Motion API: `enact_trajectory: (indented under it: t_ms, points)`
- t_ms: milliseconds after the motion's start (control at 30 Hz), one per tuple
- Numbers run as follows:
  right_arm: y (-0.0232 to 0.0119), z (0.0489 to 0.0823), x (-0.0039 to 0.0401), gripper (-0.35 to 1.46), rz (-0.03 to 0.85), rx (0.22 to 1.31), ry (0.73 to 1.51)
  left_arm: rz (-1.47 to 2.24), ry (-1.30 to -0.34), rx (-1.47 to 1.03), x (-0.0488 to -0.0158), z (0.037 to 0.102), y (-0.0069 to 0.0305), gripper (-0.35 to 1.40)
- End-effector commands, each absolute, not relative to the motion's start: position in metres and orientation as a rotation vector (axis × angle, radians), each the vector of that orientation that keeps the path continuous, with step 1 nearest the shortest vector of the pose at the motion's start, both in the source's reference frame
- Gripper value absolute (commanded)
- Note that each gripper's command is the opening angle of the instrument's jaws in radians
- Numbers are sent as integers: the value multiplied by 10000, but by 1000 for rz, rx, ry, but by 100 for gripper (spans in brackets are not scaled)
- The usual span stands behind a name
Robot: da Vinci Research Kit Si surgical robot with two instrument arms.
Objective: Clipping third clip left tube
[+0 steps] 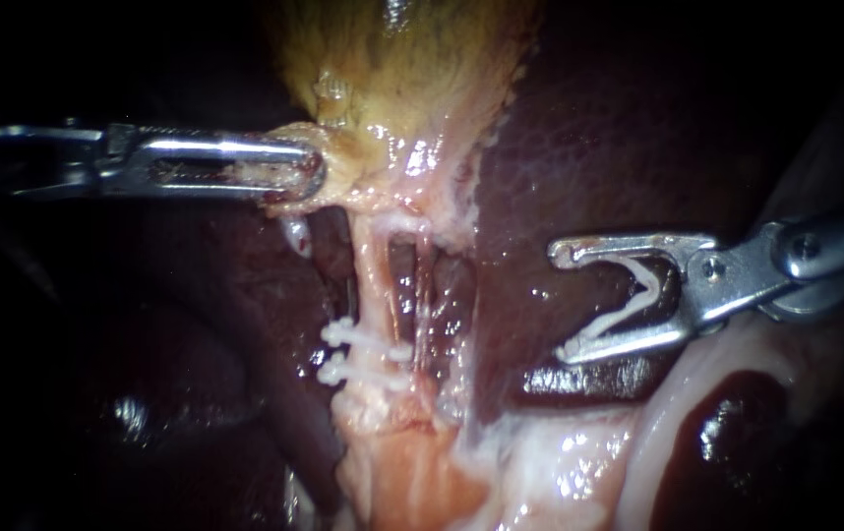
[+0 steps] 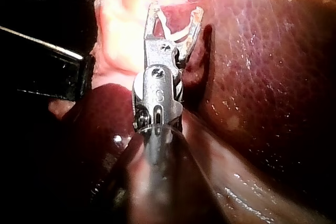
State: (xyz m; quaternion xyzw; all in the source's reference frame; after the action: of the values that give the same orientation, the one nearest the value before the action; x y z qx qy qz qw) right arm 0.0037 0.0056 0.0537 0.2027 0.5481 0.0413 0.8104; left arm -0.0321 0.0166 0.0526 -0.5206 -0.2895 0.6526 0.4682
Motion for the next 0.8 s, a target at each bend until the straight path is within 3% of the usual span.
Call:
enact_trajectory:
  t_ms: [33, 267, 400, 533, 800]
  points:
    - [57, 537, 37, 50, 89, 433, 1171, 1599, -706, -1271, -317, 523, 168, -35]
    - [58, 537, 39, 50, 89, 436, 1172, 1542, -670, -1294, -263, 477, 196, -35]
    - [58, 536, 45, 50, 92, 457, 1176, 1540, -658, -1297, -254, 472, 195, -35]
    - [55, 530, 65, 50, 160, 512, 1190, 1540, -654, -1297, -256, 473, 193, -35]
    - [44, 536, 147, 50, 321, 636, 1217, 1540, -652, -1297, -258, 474, 191, -35]
